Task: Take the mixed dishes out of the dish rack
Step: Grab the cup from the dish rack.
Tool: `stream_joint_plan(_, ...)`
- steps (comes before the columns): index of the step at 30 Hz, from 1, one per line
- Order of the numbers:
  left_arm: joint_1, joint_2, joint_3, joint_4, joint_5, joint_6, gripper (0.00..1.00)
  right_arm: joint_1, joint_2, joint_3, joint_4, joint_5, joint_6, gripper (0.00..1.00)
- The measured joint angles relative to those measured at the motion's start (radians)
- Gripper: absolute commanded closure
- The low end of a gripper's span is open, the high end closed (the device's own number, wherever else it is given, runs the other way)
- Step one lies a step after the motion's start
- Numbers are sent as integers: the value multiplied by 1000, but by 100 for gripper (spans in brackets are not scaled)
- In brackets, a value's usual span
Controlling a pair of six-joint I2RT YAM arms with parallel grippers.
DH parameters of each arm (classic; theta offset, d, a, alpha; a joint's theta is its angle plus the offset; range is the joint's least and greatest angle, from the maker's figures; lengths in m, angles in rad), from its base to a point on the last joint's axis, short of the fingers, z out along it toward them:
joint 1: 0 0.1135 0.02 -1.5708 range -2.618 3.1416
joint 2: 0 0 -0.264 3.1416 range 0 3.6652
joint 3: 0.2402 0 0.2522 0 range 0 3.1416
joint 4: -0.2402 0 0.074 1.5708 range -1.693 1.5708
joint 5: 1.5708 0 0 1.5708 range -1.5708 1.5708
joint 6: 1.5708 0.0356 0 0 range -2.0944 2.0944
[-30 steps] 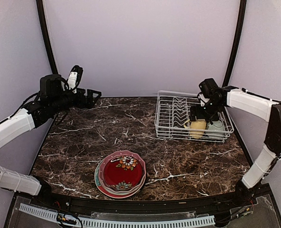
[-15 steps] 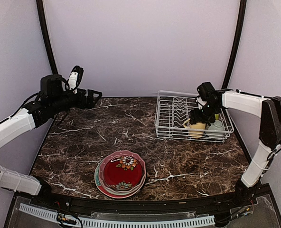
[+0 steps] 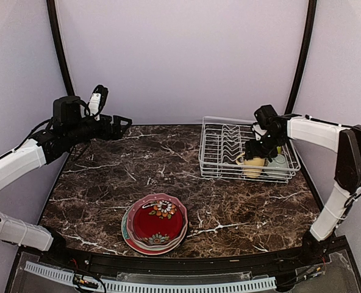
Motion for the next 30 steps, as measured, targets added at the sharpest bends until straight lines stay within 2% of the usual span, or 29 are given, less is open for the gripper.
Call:
stream_joint_plan(7,0,0,0,0,2,-2,1,0,-58,-2,-3,14,-13,83)
stream_joint_plan(12,0,0,-4,14,-4,2,1,-2,-76,-2,-2,15,-30,100)
stream_joint_plan(21,0,23,-87,121,-41,24,1,-13,-102,-31,34,-6,-90,100)
stream_joint_plan(30,0,229,-42,185,-19,-25,2,-24,-290,-224,172,-43,-121,100)
